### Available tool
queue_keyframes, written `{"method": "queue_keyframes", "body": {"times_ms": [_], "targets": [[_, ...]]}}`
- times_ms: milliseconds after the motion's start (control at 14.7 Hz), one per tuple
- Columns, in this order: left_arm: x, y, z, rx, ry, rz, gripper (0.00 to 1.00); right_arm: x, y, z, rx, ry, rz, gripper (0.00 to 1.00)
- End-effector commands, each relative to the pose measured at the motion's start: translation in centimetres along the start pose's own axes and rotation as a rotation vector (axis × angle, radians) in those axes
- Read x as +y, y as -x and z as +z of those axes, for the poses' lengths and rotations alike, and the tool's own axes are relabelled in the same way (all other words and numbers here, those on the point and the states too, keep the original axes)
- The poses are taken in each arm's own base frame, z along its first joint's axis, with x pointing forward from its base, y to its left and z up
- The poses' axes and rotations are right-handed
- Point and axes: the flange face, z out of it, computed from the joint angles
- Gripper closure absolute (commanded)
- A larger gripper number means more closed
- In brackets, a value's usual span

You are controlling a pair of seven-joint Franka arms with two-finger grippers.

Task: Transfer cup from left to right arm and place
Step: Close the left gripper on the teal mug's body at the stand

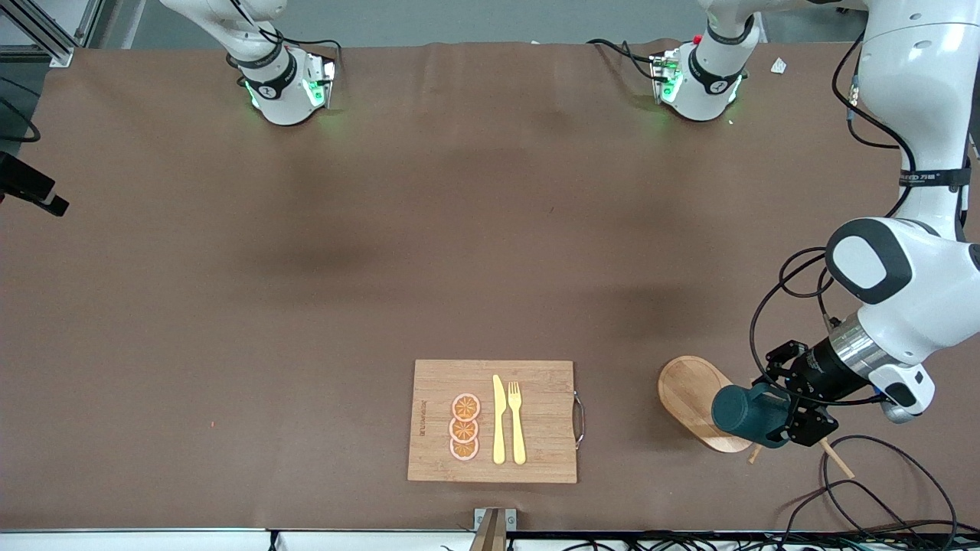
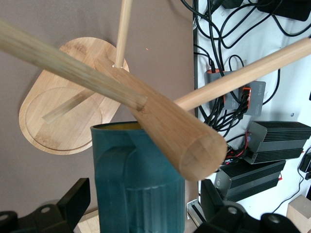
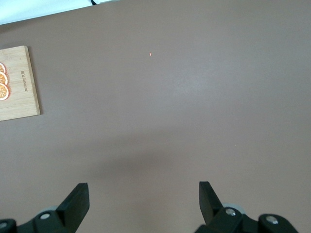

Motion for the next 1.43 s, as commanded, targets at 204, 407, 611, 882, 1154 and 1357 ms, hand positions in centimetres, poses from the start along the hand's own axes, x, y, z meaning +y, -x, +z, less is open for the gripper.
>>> {"method": "queue_keyframes", "body": {"times_ms": [204,407,611,882,1154,1357], "targets": [[-0.1,0.2,1.1,-0.003,0.024,-0.012,0.0,-0.2,0.4,-0.4,0.014,-0.011,-0.012,0.0],[-0.3,0.5,2.0,-0.008,0.024,-0.022,0.0,0.0,0.4,-0.2,0.008,-0.009,-0.009,0.0],[-0.4,0.5,2.1,-0.009,0.02,-0.02,0.02,0.0,0.4,-0.2,0.009,-0.009,-0.007,0.0],[-0.6,0.1,2.1,-0.007,0.018,-0.026,0.12,0.1,0.4,-0.2,0.009,-0.007,-0.007,0.0],[-0.4,-0.1,1.3,-0.006,0.023,-0.031,0.12,0.0,0.4,-0.2,0.009,-0.007,-0.009,0.0],[-0.2,0.1,0.9,-0.006,0.028,-0.029,0.11,0.0,0.4,-0.2,0.01,-0.009,-0.007,0.0]]}}
